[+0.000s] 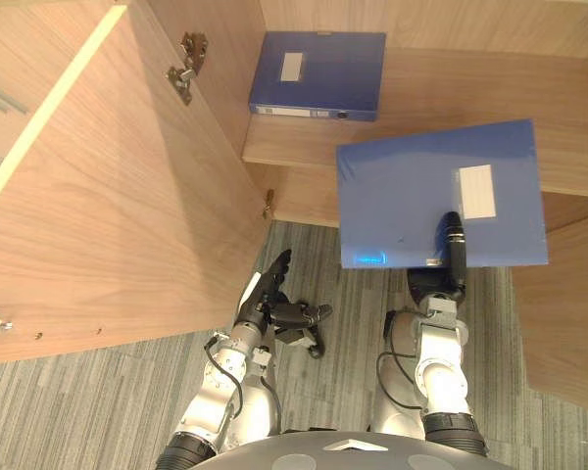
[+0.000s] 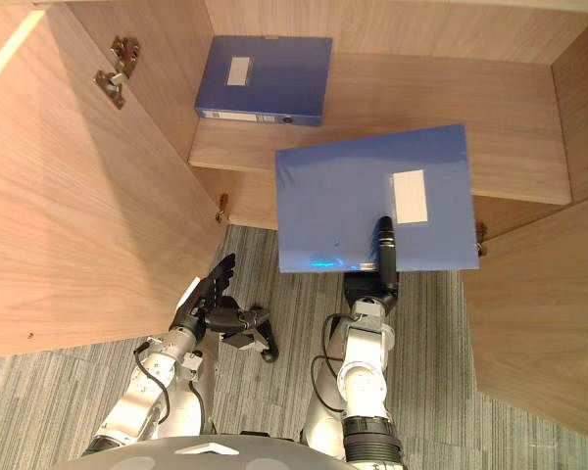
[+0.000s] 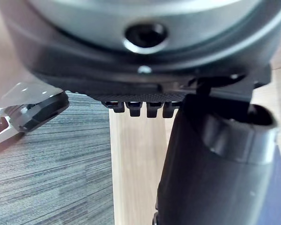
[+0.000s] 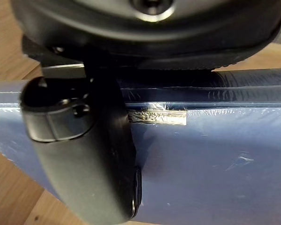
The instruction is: Walk over to the cabinet, pick up the folder, carry it to the office cabinet, place the folder inside the office cabinet, then close the office cabinet door
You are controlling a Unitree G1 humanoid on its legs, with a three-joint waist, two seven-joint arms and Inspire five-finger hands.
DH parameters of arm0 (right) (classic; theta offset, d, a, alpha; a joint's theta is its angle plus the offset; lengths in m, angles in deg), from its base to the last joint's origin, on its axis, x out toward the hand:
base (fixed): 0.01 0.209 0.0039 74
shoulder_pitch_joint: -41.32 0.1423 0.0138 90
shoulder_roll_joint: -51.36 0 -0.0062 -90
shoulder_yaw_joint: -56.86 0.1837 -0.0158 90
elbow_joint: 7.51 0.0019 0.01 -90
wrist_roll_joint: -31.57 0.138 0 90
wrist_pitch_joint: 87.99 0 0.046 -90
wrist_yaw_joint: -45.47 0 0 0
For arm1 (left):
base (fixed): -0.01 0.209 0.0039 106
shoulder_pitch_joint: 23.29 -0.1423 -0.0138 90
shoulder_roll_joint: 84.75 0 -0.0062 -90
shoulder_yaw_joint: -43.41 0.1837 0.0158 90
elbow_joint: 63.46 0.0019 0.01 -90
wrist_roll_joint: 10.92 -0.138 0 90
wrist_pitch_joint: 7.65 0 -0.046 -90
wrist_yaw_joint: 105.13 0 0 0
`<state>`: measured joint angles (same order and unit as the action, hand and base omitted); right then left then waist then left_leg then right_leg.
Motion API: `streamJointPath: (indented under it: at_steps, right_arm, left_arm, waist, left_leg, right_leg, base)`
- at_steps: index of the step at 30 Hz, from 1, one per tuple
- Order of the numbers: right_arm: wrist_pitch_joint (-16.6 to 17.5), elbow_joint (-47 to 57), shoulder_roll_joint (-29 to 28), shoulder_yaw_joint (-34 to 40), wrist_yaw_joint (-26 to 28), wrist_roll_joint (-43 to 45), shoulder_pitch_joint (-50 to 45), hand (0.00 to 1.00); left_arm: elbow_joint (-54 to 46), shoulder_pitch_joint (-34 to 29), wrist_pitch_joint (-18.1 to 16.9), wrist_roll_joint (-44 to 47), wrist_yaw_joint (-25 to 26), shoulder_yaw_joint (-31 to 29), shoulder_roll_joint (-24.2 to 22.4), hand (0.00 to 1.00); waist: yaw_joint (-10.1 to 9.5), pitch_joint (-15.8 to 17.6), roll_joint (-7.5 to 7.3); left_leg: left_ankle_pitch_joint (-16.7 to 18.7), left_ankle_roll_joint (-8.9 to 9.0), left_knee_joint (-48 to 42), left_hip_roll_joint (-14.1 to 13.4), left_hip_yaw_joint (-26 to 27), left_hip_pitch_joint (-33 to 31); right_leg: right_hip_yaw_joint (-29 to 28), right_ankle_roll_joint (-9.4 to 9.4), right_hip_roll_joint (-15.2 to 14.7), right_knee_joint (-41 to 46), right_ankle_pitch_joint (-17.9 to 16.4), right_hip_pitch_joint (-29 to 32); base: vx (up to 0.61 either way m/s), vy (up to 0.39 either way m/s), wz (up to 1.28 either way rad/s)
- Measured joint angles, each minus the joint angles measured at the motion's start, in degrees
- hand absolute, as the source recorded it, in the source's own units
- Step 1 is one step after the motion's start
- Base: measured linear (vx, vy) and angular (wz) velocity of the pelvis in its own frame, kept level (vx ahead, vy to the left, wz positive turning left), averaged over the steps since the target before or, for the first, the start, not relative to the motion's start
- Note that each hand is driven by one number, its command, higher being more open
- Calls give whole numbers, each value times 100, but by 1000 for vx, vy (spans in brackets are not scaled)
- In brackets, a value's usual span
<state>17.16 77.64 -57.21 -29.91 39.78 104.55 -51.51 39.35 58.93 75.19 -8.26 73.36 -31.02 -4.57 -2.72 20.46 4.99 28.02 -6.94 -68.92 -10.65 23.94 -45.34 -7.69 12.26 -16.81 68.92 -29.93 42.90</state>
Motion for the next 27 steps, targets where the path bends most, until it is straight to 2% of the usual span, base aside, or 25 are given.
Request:
streamJointPath:
  at_steps: [3,7,17,27]
  right_arm:
    - [-162,-240,44,2,-6,26,7,0]
    - [-210,-259,55,48,-8,51,80,0]
    - [12,-260,52,300,11,36,262,0]
    - [34,367,19,181,277,-74,123,0]
  left_arm:
    - [-5,80,26,11,2,-2,0,100]
    - [-47,147,30,185,9,-4,0,100]
    - [-238,147,76,179,8,-14,-3,100]
    - [-634,146,64,119,84,-96,-6,100]
  waist:
    - [-6,22,-1]
    - [-15,38,-3]
    - [-13,88,36]
    - [17,227,56]
  left_leg:
    - [5,3,-107,-3,-8,-76]
    - [11,14,-203,-26,-45,-224]
    - [34,56,-168,-54,-39,-222]
    - [129,-13,-62,-150,166,8]
  right_leg:
    - [-35,-2,-2,170,-87,104]
    - [-29,-29,1,298,-129,250]
    - [-23,-43,26,200,-144,236]
    - [-185,69,115,-15,-62,160]
  base:
    - [-4,-36,3]
    - [-4,-15,2]
    - [6,5,-2]
    - [51,18,-13]
